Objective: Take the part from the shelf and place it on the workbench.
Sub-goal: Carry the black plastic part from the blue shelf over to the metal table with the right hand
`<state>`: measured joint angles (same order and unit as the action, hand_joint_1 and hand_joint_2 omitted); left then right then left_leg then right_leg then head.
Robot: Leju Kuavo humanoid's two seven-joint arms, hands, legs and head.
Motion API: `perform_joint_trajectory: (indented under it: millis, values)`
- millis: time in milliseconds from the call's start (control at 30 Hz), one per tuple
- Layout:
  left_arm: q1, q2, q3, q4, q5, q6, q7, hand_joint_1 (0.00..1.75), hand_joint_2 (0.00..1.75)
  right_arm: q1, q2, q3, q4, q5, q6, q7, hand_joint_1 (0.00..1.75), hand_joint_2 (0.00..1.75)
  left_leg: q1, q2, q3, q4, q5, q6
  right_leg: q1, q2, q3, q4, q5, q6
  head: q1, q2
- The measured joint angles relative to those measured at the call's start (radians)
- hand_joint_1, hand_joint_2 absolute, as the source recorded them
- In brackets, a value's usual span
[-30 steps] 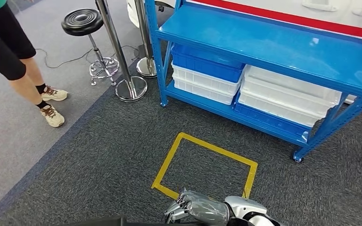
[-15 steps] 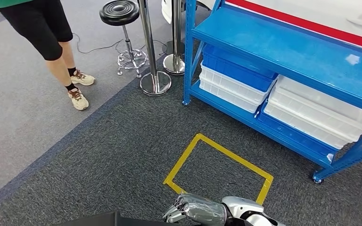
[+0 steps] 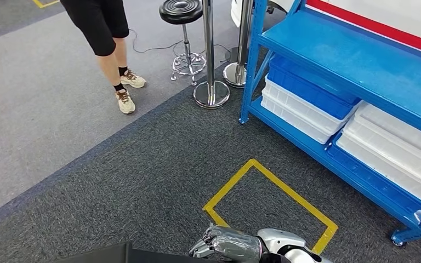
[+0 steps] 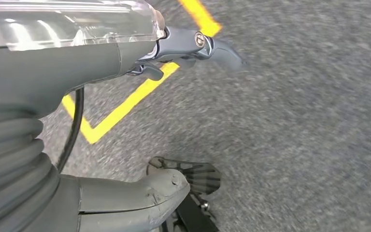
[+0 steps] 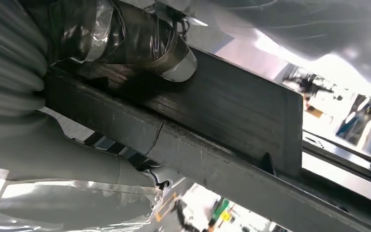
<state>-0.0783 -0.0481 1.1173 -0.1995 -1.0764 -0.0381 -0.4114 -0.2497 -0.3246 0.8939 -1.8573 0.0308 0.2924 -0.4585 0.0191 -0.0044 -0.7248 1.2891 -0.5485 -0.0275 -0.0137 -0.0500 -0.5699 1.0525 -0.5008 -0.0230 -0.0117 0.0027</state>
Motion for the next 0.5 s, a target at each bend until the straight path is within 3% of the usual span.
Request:
perform_joint_trajectory:
  millis: [67, 133, 167, 233, 267, 333, 367, 433, 467, 500]
  values:
    - [0.002, 0.007, 0.000, 0.000, 0.004, 0.001, 0.009, 0.00, 1.75, -0.001, 0.001, 0.001, 0.000, 0.001, 0.000, 0.000, 1.64, 1.75, -0.005, 0.025, 0.077, -0.136, 0.057, 0.011, 0.004, -0.024, 0.003, -0.001, -0.002, 0.000, 0.000, 0.000]
    - [0.000, 0.018, 0.000, 0.000, 0.011, 0.000, 0.018, 0.00, 1.75, -0.003, 0.003, 0.001, 0.000, 0.001, -0.001, 0.000, 1.64, 1.75, -0.017, 0.055, 0.131, -0.238, 0.083, 0.027, 0.008, -0.044, 0.006, -0.002, -0.004, 0.004, 0.000, 0.000]
    - [0.000, 0.025, 0.000, 0.000, 0.014, -0.003, 0.023, 0.00, 1.75, -0.004, 0.004, 0.001, 0.000, 0.001, 0.000, -0.001, 1.64, 1.75, -0.022, 0.060, 0.137, -0.255, 0.083, 0.033, 0.009, -0.053, 0.007, -0.004, -0.004, 0.008, 0.000, 0.000]
    - [0.003, 0.038, 0.000, 0.000, 0.019, -0.013, 0.032, 0.00, 1.75, -0.007, 0.008, 0.003, 0.000, -0.002, 0.003, -0.004, 1.64, 1.75, -0.022, 0.041, 0.137, -0.264, 0.090, 0.045, 0.010, -0.066, 0.011, -0.007, -0.005, 0.018, 0.000, 0.000]
    - [0.005, 0.043, 0.001, 0.000, 0.020, -0.019, 0.034, 0.00, 1.75, -0.010, 0.011, 0.004, 0.000, -0.003, 0.005, -0.006, 1.64, 1.75, -0.020, 0.031, 0.140, -0.272, 0.095, 0.050, 0.008, -0.056, 0.012, -0.004, -0.010, 0.023, 0.000, 0.000]
    - [0.004, 0.049, 0.001, 0.000, 0.021, -0.029, 0.036, 0.00, 1.75, -0.014, 0.013, 0.006, 0.000, -0.007, 0.010, -0.009, 1.64, 1.75, -0.014, 0.014, 0.147, -0.287, 0.105, 0.061, 0.004, -0.007, -0.010, 0.052, -0.051, 0.029, 0.000, 0.000]
    - [0.002, 0.050, 0.001, 0.000, 0.021, -0.031, 0.036, 0.00, 1.75, -0.014, 0.013, 0.006, 0.000, -0.008, 0.011, -0.010, 1.64, 1.75, -0.015, 0.005, 0.147, -0.289, 0.108, 0.064, 0.002, 0.020, -0.036, 0.109, -0.083, 0.030, 0.000, 0.000]
    - [-0.001, 0.051, 0.001, 0.000, 0.021, -0.034, 0.036, 0.00, 1.75, -0.014, 0.013, 0.008, 0.000, -0.010, 0.014, -0.012, 1.64, 1.75, -0.015, -0.018, 0.145, -0.287, 0.109, 0.067, 0.001, 0.044, -0.095, 0.229, -0.132, 0.032, 0.000, 0.000]
    - [0.000, 0.051, 0.001, 0.000, 0.021, -0.034, 0.037, 0.00, 1.75, -0.013, 0.013, 0.009, 0.000, -0.010, 0.015, -0.012, 1.64, 1.75, -0.015, -0.031, 0.145, -0.286, 0.109, 0.067, 0.000, 0.047, -0.110, 0.256, -0.131, 0.034, 0.000, 0.000]
    - [0.002, 0.051, 0.001, 0.000, 0.021, -0.035, 0.037, 0.00, 1.75, -0.013, 0.013, 0.009, 0.000, -0.010, 0.016, -0.012, 1.64, 1.75, -0.014, -0.044, 0.145, -0.283, 0.108, 0.066, -0.001, 0.048, -0.107, 0.244, -0.109, 0.035, 0.000, 0.000]
